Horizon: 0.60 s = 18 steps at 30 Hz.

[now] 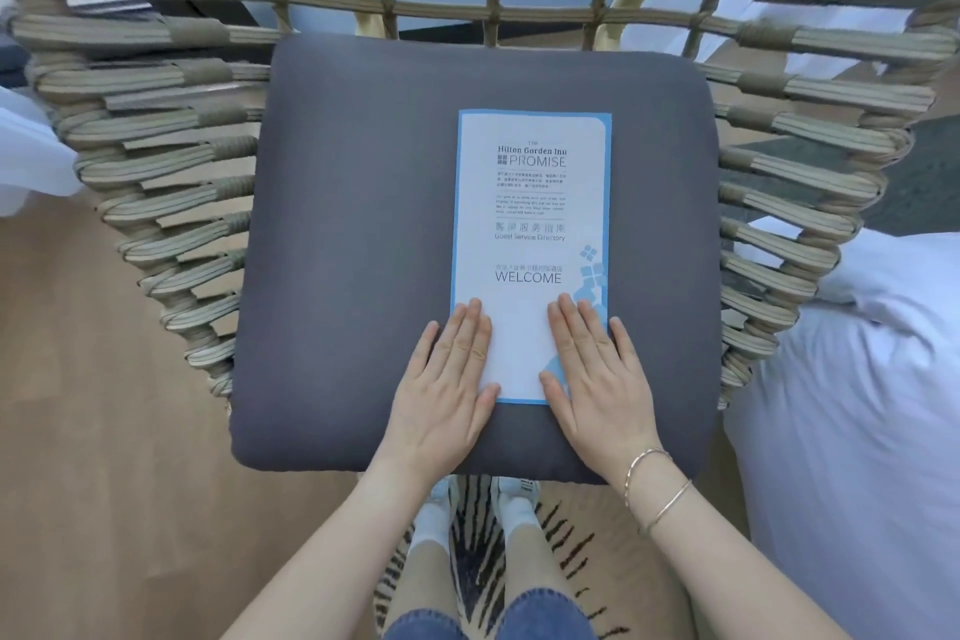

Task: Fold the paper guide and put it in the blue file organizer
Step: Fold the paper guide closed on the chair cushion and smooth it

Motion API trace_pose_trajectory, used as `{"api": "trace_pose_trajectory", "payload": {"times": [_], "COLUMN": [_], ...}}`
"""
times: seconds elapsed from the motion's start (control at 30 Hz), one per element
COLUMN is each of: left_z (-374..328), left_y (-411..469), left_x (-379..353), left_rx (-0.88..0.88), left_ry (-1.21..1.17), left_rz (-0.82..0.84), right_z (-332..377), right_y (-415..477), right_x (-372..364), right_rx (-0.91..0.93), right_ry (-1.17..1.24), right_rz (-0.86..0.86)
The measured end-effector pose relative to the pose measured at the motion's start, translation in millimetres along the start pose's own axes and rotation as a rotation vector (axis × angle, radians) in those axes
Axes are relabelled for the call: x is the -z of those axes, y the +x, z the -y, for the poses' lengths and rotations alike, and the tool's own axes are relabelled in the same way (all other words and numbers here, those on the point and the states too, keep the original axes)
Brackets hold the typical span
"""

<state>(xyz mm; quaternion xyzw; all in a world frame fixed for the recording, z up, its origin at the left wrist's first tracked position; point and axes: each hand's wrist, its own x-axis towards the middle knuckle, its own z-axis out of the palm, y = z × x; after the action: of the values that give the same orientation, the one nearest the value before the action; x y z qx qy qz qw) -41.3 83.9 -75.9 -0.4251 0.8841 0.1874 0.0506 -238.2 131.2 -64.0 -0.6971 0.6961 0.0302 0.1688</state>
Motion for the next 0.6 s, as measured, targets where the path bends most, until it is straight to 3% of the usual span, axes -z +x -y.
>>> {"api": "trace_pose_trajectory", "payload": {"times": [0.13, 0.3, 0.6], "left_z": [-2, 15, 24], "left_y": [0, 24, 79], "left_x": [33, 82, 90], "left_rx": [0.002, 0.220, 0.370], "left_ry": [-0.076, -0.316, -0.488], "left_rz": [0.029, -0.081, -0.079], "right_z": [1, -12, -23], "right_y": [2, 22, 74], "right_x": [33, 77, 89], "right_rx": [-0.056, -0.220, -0.350], "right_ry": [0.136, 0.270, 0.349], "right_rz": [-0.050, -0.169, -0.106]}}
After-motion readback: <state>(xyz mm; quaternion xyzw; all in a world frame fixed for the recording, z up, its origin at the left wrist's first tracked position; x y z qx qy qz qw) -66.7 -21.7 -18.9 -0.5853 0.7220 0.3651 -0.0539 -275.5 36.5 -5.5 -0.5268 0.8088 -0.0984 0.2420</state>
